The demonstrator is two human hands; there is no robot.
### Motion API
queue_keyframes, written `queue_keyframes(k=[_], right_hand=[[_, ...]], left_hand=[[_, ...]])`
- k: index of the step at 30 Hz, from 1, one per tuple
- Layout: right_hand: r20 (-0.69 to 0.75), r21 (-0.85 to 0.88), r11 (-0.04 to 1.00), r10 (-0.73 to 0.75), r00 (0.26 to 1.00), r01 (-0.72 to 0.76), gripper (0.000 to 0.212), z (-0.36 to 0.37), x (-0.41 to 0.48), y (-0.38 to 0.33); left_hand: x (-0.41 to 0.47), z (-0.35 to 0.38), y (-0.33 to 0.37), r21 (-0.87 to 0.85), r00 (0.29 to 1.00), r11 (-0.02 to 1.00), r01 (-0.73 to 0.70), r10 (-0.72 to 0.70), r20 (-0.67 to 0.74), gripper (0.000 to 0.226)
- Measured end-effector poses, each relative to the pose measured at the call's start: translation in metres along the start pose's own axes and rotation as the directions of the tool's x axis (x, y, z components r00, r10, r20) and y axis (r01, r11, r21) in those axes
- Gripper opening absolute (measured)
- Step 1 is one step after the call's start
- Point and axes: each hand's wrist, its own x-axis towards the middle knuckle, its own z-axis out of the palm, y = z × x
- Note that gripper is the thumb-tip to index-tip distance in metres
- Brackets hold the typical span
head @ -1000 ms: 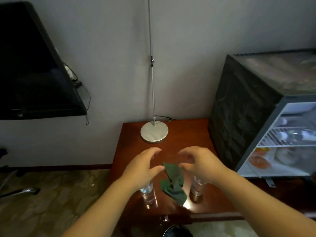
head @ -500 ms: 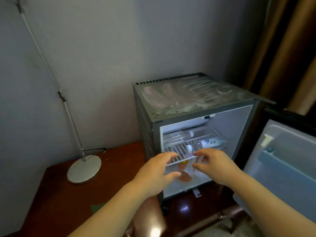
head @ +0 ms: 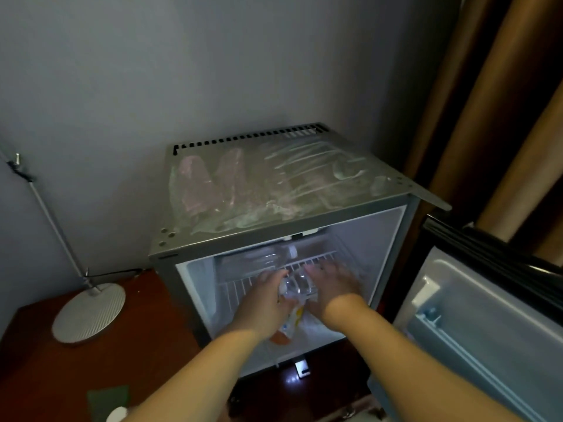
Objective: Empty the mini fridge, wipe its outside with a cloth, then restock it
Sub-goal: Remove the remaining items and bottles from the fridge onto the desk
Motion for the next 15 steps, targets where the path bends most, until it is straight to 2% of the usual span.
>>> queue_keyframes(k=[5, 9, 15], right_hand=[[-0.041, -0.049, 0.999, -0.003, 0.999, 0.001, 0.081, 0.013, 0.009, 0.016], [-0.114, -0.022, 1.0, 0.017, 0.993, -0.02, 0.075, 0.021, 0.01, 0.012], [-0.154, -0.063, 0.998, -0.012, 0.988, 0.002, 0.065, 0.023, 0.015, 0.016]], left_hand=[[0.019, 0.015, -0.011, 0.001, 1.0, 1.0, 0.017, -0.017, -0.009, 0.053], [0.021, 0.018, -0.01, -0.017, 0.999, 0.999, 0.032, -0.033, -0.024, 0.039], [0.011, 0.019, -0.009, -0.074, 0.999, 0.997, 0.026, -0.029, -0.042, 0.033]])
